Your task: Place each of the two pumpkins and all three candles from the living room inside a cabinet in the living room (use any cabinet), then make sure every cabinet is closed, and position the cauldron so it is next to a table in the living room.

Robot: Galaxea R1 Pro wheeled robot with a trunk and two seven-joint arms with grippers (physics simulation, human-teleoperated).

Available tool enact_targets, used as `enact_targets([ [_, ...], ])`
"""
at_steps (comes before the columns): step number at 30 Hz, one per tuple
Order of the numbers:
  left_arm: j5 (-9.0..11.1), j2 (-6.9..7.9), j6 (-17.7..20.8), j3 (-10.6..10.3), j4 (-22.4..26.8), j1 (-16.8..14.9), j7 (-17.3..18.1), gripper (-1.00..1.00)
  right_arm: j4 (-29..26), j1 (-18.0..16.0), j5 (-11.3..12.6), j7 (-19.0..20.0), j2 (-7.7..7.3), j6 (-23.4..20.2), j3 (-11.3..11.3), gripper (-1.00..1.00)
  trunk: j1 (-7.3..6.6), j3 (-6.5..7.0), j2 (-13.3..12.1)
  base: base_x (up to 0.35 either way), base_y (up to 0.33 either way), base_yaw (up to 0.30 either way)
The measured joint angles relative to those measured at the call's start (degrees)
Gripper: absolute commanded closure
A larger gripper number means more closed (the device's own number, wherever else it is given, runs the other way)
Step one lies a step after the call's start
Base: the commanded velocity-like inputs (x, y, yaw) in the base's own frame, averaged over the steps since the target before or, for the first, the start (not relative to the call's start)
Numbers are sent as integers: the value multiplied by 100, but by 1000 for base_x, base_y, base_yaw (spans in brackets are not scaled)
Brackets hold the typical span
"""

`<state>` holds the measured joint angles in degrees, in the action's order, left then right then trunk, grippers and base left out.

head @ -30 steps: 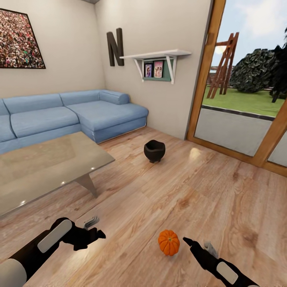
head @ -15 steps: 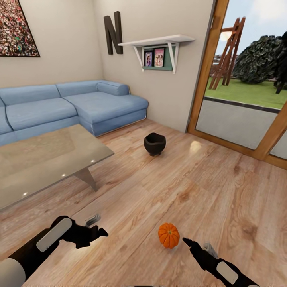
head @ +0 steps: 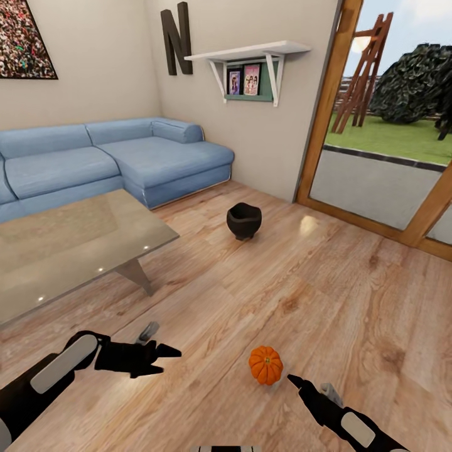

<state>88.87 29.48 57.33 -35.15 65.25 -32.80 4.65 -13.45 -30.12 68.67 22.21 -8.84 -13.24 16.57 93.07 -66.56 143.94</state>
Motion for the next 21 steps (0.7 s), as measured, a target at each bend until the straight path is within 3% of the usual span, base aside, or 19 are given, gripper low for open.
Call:
enact_targets([
  [21, -76, -17, -36, -44, -66, 8, 103, -100, 0, 0, -1, 0, 0, 0, 0, -100, -3, 0, 0, 161, 7, 0],
])
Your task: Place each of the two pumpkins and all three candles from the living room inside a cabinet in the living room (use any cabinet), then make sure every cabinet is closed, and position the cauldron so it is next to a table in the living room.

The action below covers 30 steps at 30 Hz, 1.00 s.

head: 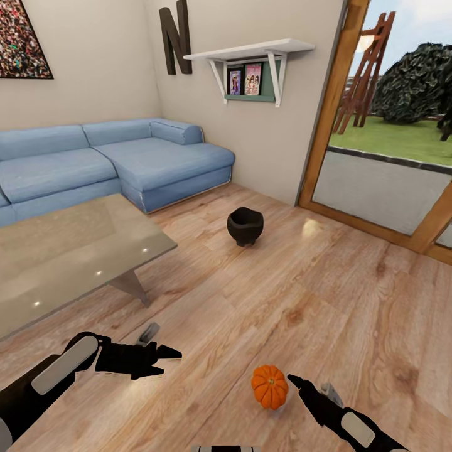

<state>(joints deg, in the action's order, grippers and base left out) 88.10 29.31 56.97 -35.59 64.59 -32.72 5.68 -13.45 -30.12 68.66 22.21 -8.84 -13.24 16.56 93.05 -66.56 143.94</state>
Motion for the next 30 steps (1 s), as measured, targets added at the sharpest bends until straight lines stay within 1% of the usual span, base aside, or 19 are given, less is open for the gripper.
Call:
enact_targets([
  [8, 0, -8, -1, -4, -27, 0, 1, -100, 5, 0, -8, -5, 7, 8, 0, -100, 2, 0, 0, 144, 17, 0],
  [23, 27, -3, -1, 4, -32, 0, 22, -100, 17, 0, -13, -118, 35, -8, 0, -100, 5, -22, 1, 6, 1, 0],
  [28, 8, -7, -1, 4, -32, 0, 22, -100, 198, 0, 6, -131, 34, -9, -5, -100, 18, -133, 8, 0, 0, 0],
  [30, 3, -8, -1, 4, -32, 0, 22, -100, 297, 1, 91, -131, 32, -12, -19, -100, 24, -177, 10, 0, 0, 0],
])
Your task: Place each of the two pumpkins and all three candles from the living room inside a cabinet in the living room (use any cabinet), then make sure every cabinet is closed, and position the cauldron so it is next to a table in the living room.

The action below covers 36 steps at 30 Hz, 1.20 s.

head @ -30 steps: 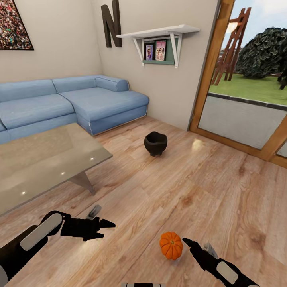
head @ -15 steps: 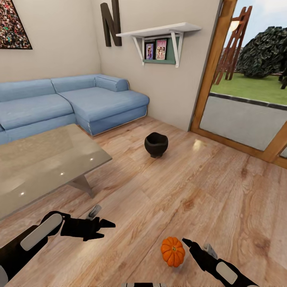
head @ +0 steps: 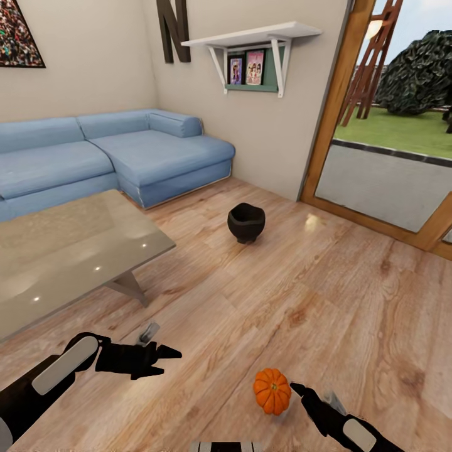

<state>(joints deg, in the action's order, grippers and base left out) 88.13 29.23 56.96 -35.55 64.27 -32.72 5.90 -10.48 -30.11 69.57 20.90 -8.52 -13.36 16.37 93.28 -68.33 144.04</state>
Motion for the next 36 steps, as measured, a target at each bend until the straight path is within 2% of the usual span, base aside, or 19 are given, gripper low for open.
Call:
enact_targets([
  [3, 1, -1, 0, 0, 0, -1, 0, -100, 59, 0, 280, -23, -15, -2, -4, -100, 8, -66, 4, 0, 0, 0],
  [7, 4, -1, 0, 0, 0, 0, 0, -100, 47, 0, 416, -41, -11, 1, 5, -100, 18, -155, 9, 0, 0, 0],
  [9, 4, 3, 0, 0, 0, 0, 0, -100, 10, 0, 423, -39, -2, 21, 11, -100, 23, -199, 12, 0, 0, 0],
  [18, 15, 7, 0, 0, 0, 0, 0, -100, -17, -1, 389, 8, -22, 25, 42, -100, 23, -200, 13, 0, 0, 0],
  [36, 3, 5, 0, 0, 0, 0, 0, -100, -17, 0, 382, 51, 3, 51, 35, -100, 70, -599, 36, 0, 0, 0],
])
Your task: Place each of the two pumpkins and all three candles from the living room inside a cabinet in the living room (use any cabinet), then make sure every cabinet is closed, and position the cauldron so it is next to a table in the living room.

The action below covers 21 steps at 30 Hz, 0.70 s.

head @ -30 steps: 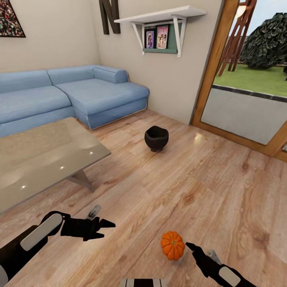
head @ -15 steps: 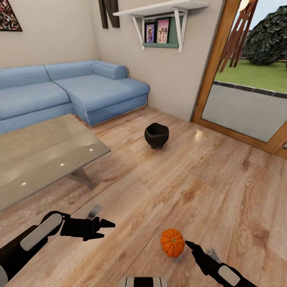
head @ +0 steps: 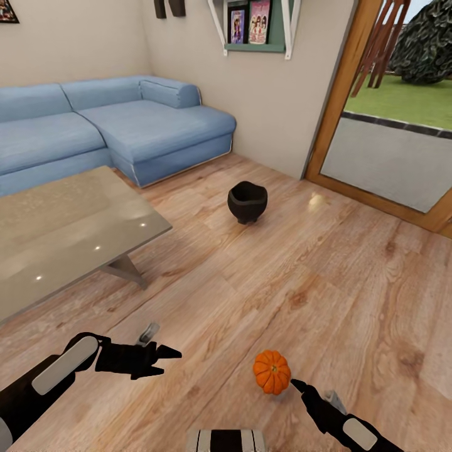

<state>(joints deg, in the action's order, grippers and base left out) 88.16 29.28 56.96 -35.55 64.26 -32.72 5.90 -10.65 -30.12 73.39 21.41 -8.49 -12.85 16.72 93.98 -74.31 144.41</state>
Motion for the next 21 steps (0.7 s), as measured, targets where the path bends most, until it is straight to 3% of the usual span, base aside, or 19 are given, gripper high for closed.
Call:
enact_targets([
  [9, 1, -1, 0, 0, 0, 0, 0, -100, -8, 0, 1, 8, 1, 28, 1, -100, 2, -23, 2, 3, 1, 0],
  [21, 1, -9, 0, 0, 0, 0, -15, -100, -9, 0, -2, 2, 3, 46, 1, -100, 1, -23, 2, 120, 32, 0],
])
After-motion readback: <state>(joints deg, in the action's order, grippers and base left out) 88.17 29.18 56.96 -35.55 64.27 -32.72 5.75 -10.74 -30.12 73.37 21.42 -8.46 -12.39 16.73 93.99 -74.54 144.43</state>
